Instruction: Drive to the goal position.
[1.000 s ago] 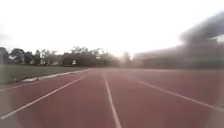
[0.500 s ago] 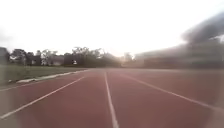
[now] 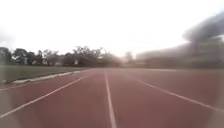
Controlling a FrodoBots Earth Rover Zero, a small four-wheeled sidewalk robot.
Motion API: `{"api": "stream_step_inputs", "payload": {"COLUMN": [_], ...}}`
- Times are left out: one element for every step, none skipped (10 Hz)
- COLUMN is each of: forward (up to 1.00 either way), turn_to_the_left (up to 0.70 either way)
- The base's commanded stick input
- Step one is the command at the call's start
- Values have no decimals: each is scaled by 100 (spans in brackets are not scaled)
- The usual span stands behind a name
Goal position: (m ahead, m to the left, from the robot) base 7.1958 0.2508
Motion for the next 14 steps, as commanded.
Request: {"api": "stream_step_inputs", "payload": {"forward": [70, 70, 70, 70, 70, 70, 70, 70, 70, 70, 70, 70, 70, 70], "turn_to_the_left": [0, 0, -6, -30, -30, -30, -30, 0, 0, 0, 0, 0, 0, 0]}}
